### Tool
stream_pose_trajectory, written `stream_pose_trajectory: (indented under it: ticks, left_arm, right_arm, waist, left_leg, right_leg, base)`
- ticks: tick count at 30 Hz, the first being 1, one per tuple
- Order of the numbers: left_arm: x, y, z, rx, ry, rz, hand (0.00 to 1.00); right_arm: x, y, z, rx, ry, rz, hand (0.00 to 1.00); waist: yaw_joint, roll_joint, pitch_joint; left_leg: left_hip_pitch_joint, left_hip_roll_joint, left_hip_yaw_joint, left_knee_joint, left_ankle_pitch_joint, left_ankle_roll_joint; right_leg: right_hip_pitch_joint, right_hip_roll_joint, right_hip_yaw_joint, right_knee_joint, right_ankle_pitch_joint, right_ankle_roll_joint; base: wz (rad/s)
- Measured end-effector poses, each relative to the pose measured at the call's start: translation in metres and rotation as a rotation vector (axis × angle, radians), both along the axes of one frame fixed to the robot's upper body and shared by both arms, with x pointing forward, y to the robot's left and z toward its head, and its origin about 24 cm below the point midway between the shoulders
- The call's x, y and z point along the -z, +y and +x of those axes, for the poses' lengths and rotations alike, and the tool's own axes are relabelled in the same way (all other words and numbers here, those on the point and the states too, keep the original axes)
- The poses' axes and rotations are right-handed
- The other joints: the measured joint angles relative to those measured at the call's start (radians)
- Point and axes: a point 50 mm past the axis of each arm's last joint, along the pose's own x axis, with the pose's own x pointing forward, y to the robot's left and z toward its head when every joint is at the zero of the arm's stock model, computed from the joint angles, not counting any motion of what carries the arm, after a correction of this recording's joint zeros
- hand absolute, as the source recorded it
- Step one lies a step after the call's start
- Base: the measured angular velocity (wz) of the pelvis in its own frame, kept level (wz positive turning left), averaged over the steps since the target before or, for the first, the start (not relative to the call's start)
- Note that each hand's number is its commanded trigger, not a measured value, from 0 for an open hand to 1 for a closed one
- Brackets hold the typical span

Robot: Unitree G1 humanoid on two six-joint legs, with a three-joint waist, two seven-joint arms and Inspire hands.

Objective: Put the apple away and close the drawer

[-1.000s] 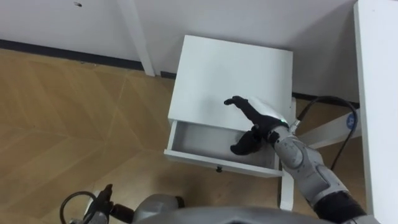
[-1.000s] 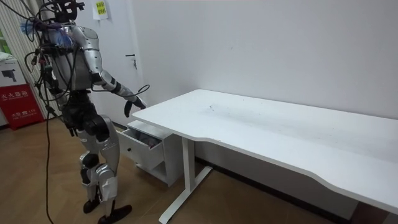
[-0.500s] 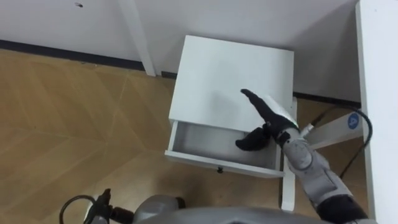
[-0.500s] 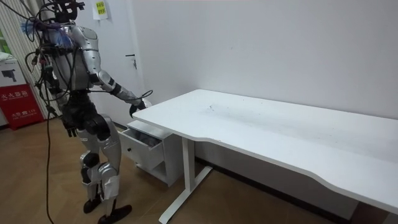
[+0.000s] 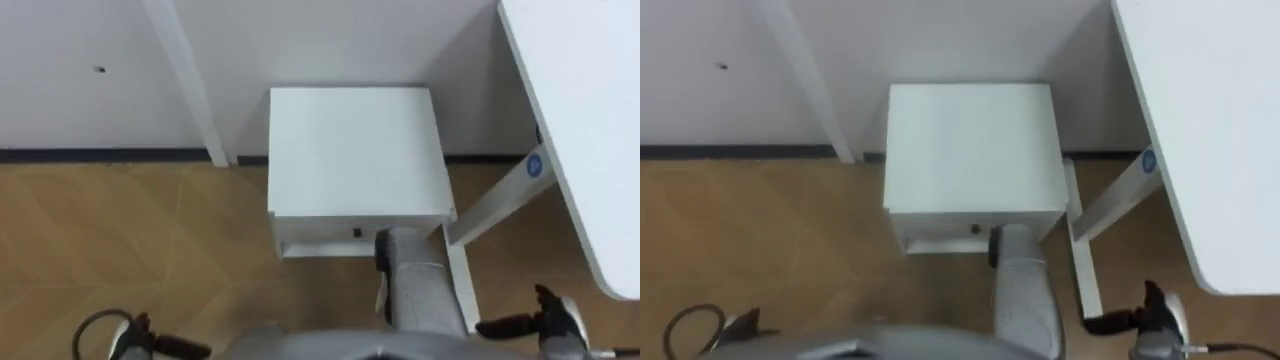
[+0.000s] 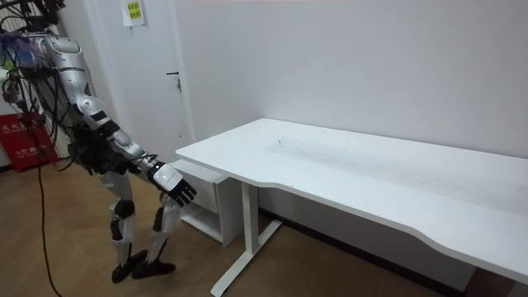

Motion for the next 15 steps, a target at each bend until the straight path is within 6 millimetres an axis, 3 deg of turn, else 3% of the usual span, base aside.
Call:
stream_pose_trajectory:
  ticks: [1,2,3,4,6,10,15]
  left_arm:
    - [0.0,0.0,-0.004,-0.012,0.005,-0.002,0.0]
    - [0.0,0.001,-0.006,-0.025,0.012,0.004,0.0]
    - [0.0,0.002,-0.005,-0.055,0.002,0.013,0.0]
    - [0.0,0.001,-0.004,-0.071,-0.006,0.011,0.0]
    - [-0.001,0.003,0.002,-0.107,-0.035,0.015,0.0]
    - [-0.001,0.0,0.004,-0.112,-0.061,0.009,0.0]
    - [0.0,-0.007,0.009,-0.136,-0.104,-0.015,0.0]
  right_arm:
    - [0.001,0.001,-0.001,0.006,0.002,0.004,0.0]
    - [0.002,0.004,-0.002,0.008,0.01,0.015,0.0]
    - [0.003,0.007,-0.001,0.006,0.007,0.028,0.0]
    - [0.004,0.008,0.001,0.004,0.005,0.033,0.0]
    - [0.008,0.017,0.003,0.0,0.017,0.058,0.0]
    - [0.009,0.023,0.005,-0.005,0.005,0.08,0.0]
    - [0.014,0.027,-0.006,0.035,0.036,0.112,0.0]
  waist:
    - [0.008,-0.01,-0.0061]
    - [0.027,-0.027,-0.0138]
    - [0.049,-0.047,-0.0212]
    - [0.061,-0.05,-0.0219]
    - [0.077,-0.078,-0.025]
    - [0.075,-0.096,-0.0247]
    - [0.073,-0.081,-0.0257]
  left_leg:
    - [0.002,-0.012,0.002,-0.009,0.004,0.0]
    - [0.002,-0.024,0.015,-0.028,0.022,0.006]
    - [0.002,-0.034,0.026,-0.056,0.038,0.004]
    - [0.003,-0.034,0.029,-0.07,0.046,0.0]
    - [0.016,-0.033,0.03,-0.13,0.077,-0.019]
    - [0.053,-0.029,0.025,-0.176,0.092,-0.046]
    - [0.071,-0.015,0.025,-0.223,0.108,-0.07]
  right_leg:
    - [0.065,-0.004,-0.004,-0.122,-0.009,0.009]
    - [0.173,-0.001,-0.008,-0.346,-0.035,0.019]
    - [0.261,0.004,-0.014,-0.532,-0.07,0.014]
    - [0.299,0.008,-0.019,-0.619,-0.078,0.016]
    - [0.415,0.035,-0.045,-0.875,-0.063,0.017]
    - [0.491,0.053,-0.064,-0.994,-0.044,0.022]
    - [0.498,0.072,-0.075,-0.999,-0.041,0.016]
  base:
    - [-0.12]
    - [-0.19]
    - [-0.21]
    - [-0.22]
    - [-0.1]
    - [-0.01]
    - [-0.01]
